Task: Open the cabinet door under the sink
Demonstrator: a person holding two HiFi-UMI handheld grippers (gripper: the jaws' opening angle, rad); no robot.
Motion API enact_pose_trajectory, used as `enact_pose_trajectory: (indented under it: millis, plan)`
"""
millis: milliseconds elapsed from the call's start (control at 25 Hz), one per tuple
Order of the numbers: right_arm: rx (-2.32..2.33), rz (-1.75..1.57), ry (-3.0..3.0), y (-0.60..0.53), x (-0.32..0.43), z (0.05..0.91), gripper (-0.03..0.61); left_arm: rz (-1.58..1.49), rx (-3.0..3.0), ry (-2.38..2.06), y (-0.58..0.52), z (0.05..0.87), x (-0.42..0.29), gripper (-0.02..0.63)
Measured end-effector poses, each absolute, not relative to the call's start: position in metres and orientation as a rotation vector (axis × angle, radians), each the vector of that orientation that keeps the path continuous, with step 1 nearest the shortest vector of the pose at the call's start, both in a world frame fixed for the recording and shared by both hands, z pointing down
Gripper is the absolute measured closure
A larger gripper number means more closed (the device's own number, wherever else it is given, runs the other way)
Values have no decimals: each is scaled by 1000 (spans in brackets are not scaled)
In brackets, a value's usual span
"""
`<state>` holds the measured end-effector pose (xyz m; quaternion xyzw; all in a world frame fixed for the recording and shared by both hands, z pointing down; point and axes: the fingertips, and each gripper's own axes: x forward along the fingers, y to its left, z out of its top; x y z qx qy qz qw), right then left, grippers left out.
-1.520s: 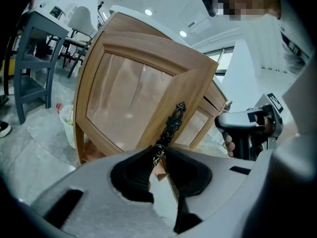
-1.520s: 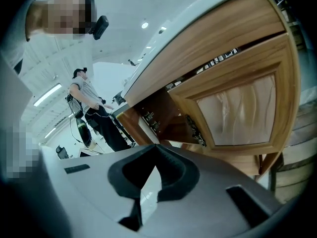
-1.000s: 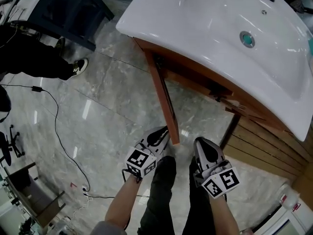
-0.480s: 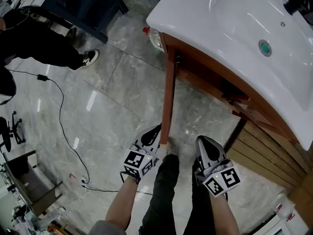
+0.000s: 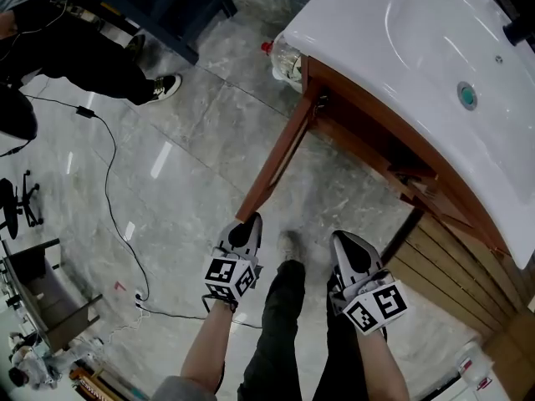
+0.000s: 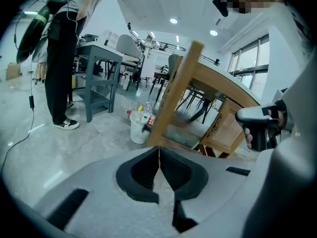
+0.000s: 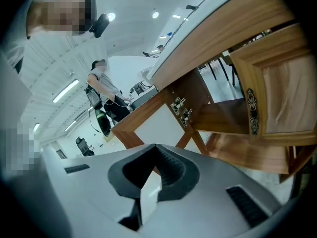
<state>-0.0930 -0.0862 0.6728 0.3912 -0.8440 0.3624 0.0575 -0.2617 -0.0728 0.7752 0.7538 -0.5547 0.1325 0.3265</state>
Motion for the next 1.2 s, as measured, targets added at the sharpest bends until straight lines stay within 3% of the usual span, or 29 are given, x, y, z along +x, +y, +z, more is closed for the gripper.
enact_pose_trajectory:
  millis: [600,1200]
  plan:
    - [1094,1065,-2607,-83,-86,636,569,244,1928,-1550,-43,701,-251,606]
    - [1073,926,-2746,-101,-79,485,570,157,2093,-1578,-81,509,-204,606]
